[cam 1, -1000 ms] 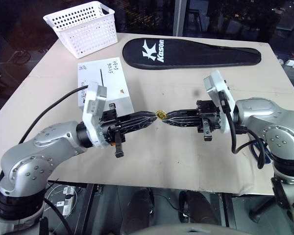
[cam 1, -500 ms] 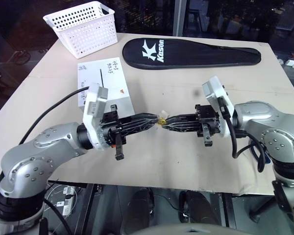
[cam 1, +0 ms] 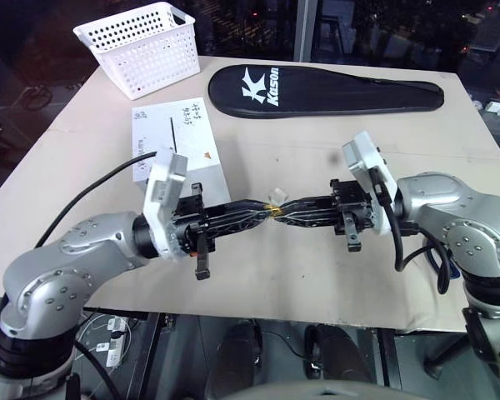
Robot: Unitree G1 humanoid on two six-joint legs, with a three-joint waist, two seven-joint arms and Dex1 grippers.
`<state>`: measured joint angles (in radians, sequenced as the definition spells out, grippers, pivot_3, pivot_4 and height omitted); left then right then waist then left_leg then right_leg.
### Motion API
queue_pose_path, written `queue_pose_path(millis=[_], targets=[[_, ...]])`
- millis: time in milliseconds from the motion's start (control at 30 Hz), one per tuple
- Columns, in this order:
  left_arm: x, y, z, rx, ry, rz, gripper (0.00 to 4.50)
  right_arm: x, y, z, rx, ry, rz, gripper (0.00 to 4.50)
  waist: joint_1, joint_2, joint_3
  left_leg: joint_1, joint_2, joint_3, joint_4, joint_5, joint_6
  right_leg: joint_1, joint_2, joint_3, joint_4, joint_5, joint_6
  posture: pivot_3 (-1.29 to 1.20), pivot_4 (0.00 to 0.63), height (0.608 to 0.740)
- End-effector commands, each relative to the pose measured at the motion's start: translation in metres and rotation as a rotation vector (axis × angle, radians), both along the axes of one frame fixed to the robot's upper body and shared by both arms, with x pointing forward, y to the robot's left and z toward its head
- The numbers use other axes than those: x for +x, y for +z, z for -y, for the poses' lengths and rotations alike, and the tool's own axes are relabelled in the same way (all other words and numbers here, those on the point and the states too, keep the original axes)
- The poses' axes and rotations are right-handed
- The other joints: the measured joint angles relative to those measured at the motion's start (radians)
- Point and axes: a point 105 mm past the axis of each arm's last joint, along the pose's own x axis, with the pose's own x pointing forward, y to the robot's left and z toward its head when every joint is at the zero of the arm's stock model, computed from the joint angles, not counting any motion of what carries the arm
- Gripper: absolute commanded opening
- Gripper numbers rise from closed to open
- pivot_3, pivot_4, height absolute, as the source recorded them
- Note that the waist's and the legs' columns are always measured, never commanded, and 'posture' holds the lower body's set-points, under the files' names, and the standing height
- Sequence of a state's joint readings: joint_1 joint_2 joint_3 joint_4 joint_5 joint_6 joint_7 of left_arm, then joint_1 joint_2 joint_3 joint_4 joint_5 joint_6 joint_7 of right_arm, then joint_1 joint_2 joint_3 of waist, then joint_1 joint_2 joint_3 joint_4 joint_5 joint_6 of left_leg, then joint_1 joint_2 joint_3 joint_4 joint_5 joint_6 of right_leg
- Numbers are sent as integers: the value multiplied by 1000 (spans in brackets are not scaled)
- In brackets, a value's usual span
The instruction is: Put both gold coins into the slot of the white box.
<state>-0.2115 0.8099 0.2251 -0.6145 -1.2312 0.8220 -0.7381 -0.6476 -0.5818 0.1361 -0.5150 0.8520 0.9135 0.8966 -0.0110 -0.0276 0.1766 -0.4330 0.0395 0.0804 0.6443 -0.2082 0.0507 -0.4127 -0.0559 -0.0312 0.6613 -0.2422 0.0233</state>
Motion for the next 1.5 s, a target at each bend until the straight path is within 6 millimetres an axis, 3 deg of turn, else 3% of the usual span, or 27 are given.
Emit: queue_pose_path(millis=[33, 700, 933, 1367, 1400, 1433, 1500], targets=[[-5, 4, 3, 10, -23, 42, 325, -8, 10, -1, 22, 38, 50, 0, 0, 0, 0, 0, 0, 0, 0, 0, 0, 0, 0, 0, 0, 0, 0, 0, 150, 740], [-4, 5, 2, -26, -22, 59, 156, -11, 12, -5, 19, 66, 35, 0, 0, 0, 0, 0, 0, 0, 0, 0, 0, 0, 0, 0, 0, 0, 0, 0, 150, 740], [-27, -13, -8, -37, -16, 52, 156, -10, 14, -6, 22, 68, 30, 0, -4, 0, 0, 0, 1, 1, 0, 0, 0, 0, -4, 1, 0, 0, 0, 0, 150, 740], [-14, -11, -11, -43, 13, 77, 156, -10, 16, -6, 26, 71, 24, 0, 4, 0, 0, -1, 0, -2, 2, 0, 0, 0, -6, 0, 1, -2, -3, 0, 150, 740], [-15, -11, -11, -41, 3, 62, 676, -9, 16, -5, 26, 68, 24, 0, 3, 0, 0, -1, 0, -2, 2, 0, 0, 0, -6, 0, 0, -2, -3, 0, 150, 740], [-16, -12, -11, -42, -2, 54, 754, -9, 17, -4, 26, 64, 25, 0, 2, 0, 0, -1, 0, -2, 1, 0, 0, 0, -6, 0, 0, -2, -3, 0, 150, 740], [-12, -10, -11, -41, 20, 70, 1642, -7, 17, -2, 25, 53, 26, 0, 1, 0, 0, -1, 0, -1, 1, 0, 0, 0, -6, -1, 0, -2, -3, 0, 150, 740]])
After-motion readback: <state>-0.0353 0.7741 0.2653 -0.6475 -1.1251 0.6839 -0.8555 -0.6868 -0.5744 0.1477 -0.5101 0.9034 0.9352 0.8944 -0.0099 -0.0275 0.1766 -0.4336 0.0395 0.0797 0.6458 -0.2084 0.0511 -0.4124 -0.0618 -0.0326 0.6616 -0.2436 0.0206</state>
